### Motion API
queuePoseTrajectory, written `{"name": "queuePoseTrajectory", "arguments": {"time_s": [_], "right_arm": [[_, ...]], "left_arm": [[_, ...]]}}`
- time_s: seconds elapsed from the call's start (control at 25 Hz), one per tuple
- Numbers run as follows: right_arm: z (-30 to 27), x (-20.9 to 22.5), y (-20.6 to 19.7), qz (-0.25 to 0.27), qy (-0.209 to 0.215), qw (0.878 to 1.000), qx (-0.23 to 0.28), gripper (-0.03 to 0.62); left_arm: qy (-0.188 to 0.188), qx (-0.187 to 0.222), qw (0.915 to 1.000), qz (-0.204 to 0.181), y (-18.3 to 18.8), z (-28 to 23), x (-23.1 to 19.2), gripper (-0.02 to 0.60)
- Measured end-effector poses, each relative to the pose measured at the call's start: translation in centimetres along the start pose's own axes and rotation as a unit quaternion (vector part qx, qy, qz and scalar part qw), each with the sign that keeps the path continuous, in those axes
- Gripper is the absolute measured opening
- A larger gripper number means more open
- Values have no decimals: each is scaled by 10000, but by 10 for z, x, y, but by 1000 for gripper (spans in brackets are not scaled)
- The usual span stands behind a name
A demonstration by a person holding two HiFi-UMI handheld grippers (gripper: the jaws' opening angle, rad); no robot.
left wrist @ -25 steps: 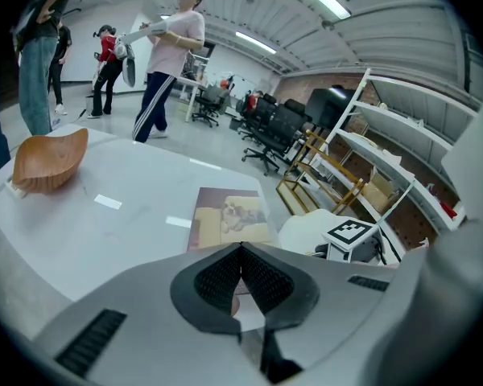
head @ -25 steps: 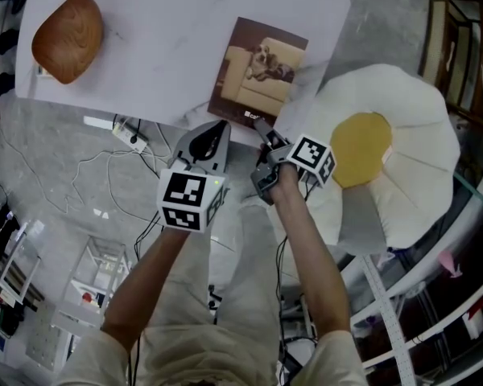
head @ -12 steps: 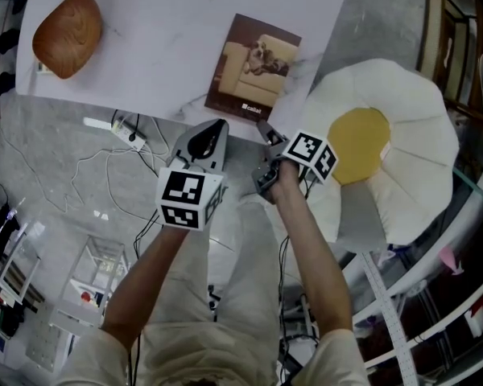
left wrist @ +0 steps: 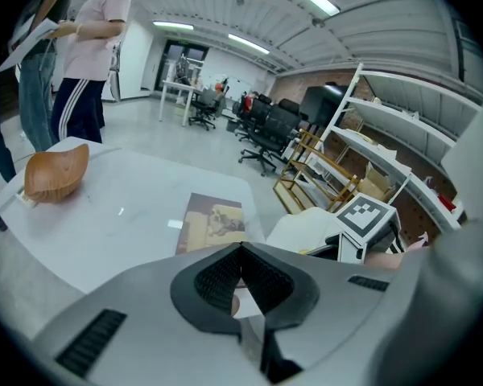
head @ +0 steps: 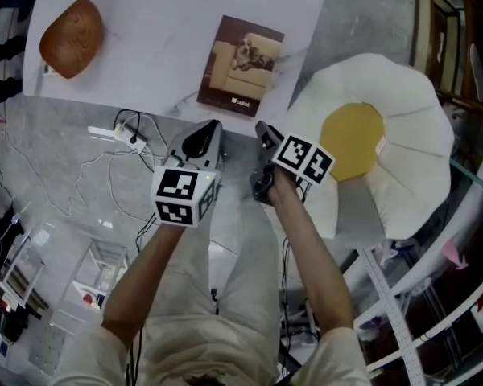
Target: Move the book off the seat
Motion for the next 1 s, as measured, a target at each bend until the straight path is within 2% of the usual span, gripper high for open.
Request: {"name": "queuePoseTrajectory", "arguments": {"time_s": [0.24, 0.52, 0.76, 1.0], "right_arm": [[35, -16, 8, 462, 503, 9975, 154, 61], [80, -45, 20, 1487, 1017, 9831, 325, 52], [128, -66, 33, 1505, 1479, 9763, 485, 54], [176, -71, 46, 1588, 1674, 9713, 575, 54]], "left_arm": [[70, 18, 9999, -111, 10, 18, 21, 11], [144, 11, 9998, -127, 25, 39, 39, 11], [121, -13, 9997, -214, 46, 65, 65, 11], [23, 45, 9994, -345, 72, 91, 101, 11]]}}
Point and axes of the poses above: the fingertips, and each gripper's own axes: z backward along the fingers, x to its right, y out of its top, the point moved 10 cm from there along z, backward along the fingers, and after that the axes turned 14 degrees about x, right-handed, at the moved point
